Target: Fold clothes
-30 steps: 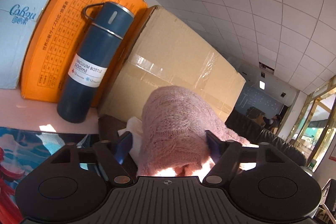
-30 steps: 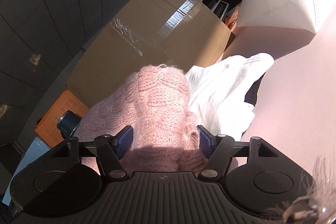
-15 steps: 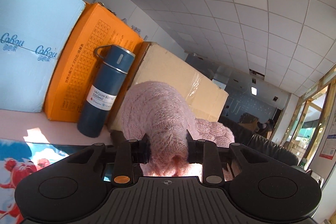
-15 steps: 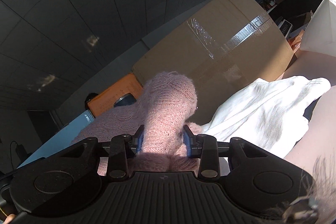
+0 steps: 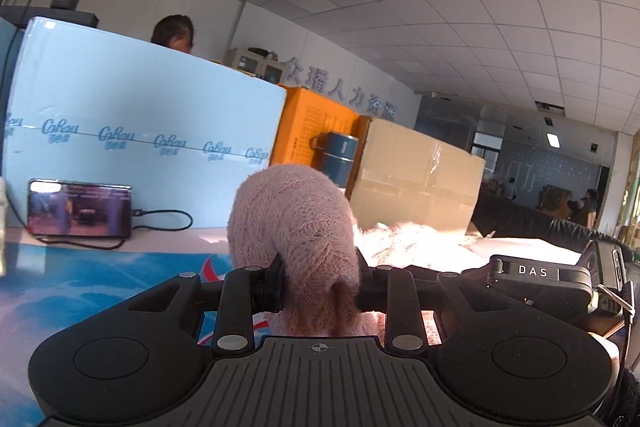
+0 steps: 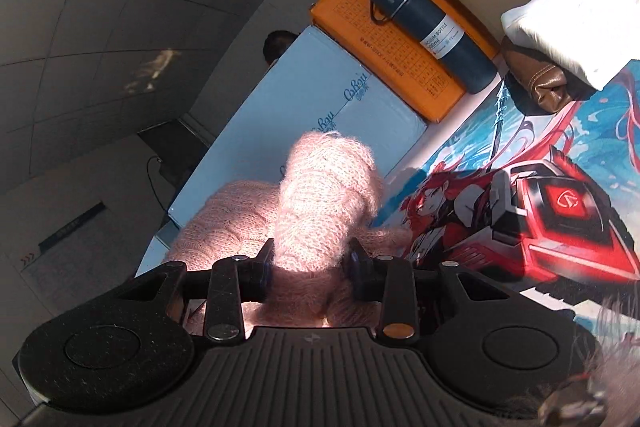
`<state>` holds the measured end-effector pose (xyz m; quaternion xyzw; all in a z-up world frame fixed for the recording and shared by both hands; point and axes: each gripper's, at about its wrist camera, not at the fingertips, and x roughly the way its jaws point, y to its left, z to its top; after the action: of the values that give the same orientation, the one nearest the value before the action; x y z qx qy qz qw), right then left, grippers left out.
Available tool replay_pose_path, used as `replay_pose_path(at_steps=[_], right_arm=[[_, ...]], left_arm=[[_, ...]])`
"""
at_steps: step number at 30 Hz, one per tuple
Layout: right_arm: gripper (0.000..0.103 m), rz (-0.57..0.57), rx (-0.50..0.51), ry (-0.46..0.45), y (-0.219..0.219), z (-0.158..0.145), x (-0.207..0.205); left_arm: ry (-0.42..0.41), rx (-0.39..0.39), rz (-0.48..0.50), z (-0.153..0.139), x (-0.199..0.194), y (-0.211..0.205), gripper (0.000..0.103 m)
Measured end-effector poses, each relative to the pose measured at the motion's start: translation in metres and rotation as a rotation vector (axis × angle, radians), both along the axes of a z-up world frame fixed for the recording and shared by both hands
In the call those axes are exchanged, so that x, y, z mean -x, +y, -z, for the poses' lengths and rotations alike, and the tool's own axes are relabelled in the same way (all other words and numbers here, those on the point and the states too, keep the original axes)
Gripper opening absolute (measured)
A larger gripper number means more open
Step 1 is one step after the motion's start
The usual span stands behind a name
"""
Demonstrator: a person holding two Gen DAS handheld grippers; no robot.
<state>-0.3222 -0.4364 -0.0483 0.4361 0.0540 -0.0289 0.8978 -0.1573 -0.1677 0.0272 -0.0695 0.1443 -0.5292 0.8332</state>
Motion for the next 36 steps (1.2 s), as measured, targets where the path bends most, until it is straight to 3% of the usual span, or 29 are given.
replay_pose_path(at_steps=[4,8,9,10,11,13,15,18,20,23,25,26,28,29,31,33,36], right_arm=[[0.034,-0.079,0.008,0.06,0.034,0.007,-0.011],[0.04,-0.097,0.016,0.124,0.05,0.015,-0.017],[0.042,-0.095,0.013,0.13,0.052,0.017,-0.017],[0.045,-0.091,0.007,0.132,0.054,0.018,-0.015],[0.055,-0.086,0.001,0.133,0.055,0.018,-0.013],[0.06,-0.069,0.003,0.126,0.054,0.017,-0.008],[0.065,-0.055,0.003,0.113,0.052,0.013,-0.004],[0.066,-0.077,-0.022,0.085,0.049,0.009,-0.001],[0.067,-0.132,-0.058,0.058,0.049,0.007,-0.004],[0.068,-0.232,-0.124,0.01,0.049,0.005,-0.014],[0.068,-0.305,-0.161,-0.027,0.05,0.003,-0.023],[0.068,-0.335,-0.171,-0.043,0.051,0.0,-0.026],[0.068,-0.365,-0.165,-0.066,0.053,-0.006,-0.028],[0.068,-0.354,-0.143,-0.071,0.055,-0.009,-0.027],[0.075,-0.322,-0.097,-0.07,0.056,-0.014,-0.025],[0.08,-0.231,-0.03,-0.007,0.053,-0.013,-0.022],[0.08,-0.11,0.082,0.158,0.054,-0.006,-0.03]], left_arm=[[0.039,-0.044,-0.082,0.003,-0.002,0.029,0.029],[0.034,-0.168,-0.183,0.014,-0.007,0.035,0.034],[0.03,-0.205,-0.217,0.018,-0.009,0.036,0.038],[0.019,-0.227,-0.252,0.02,-0.009,0.039,0.051],[0.001,-0.245,-0.295,0.022,-0.008,0.04,0.067],[-0.062,-0.267,-0.41,0.02,-0.004,0.04,0.086],[-0.132,-0.235,-0.487,0.014,0.005,0.044,0.089],[-0.239,-0.151,-0.367,0.005,0.026,0.047,0.093],[-0.29,-0.15,-0.179,0.003,0.041,0.039,0.098],[-0.291,-0.232,0.052,0.013,0.056,0.014,0.098],[-0.287,-0.329,0.095,0.023,0.059,-0.009,0.098],[-0.31,-0.374,0.056,0.027,0.061,-0.02,0.098],[-0.325,-0.413,-0.007,0.03,0.057,-0.03,0.092],[-0.31,-0.415,-0.027,0.029,0.051,-0.032,0.067],[-0.214,-0.395,-0.029,0.026,0.033,-0.027,0.032],[-0.121,-0.348,-0.034,0.024,0.014,-0.014,0.021],[-0.102,-0.284,-0.118,0.02,0.007,0.01,0.02]])
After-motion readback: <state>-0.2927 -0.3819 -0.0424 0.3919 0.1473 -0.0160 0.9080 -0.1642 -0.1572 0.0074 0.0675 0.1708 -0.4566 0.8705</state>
